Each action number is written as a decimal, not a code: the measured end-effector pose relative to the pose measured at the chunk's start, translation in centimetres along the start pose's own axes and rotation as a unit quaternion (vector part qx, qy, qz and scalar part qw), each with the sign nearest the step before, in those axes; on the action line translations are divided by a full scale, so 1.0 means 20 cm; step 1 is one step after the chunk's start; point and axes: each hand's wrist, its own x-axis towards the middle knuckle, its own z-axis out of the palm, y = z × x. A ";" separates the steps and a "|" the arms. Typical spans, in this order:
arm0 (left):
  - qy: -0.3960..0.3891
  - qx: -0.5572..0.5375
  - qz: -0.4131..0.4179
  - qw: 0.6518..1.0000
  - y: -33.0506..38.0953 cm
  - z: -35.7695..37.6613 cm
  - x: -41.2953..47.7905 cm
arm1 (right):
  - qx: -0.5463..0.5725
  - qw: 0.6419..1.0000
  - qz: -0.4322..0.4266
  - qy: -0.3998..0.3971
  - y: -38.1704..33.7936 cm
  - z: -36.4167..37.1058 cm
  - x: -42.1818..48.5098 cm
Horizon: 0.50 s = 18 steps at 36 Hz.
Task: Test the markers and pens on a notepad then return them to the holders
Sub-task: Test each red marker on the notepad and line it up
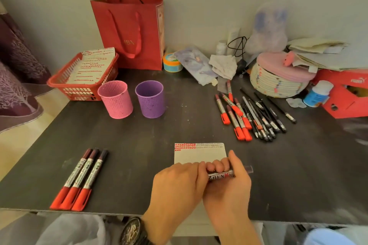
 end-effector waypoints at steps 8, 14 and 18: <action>0.042 0.025 -0.003 0.999 0.02 0.01 -0.04 | -0.022 0.999 0.018 -0.017 -0.03 0.05 0.06; 0.014 0.003 -0.092 0.996 0.05 -0.01 0.02 | -0.050 0.990 0.052 -0.125 -0.06 0.13 0.13; -0.043 0.000 -0.117 0.992 0.04 -0.01 0.06 | -0.017 0.978 0.080 -0.192 -0.06 0.12 0.20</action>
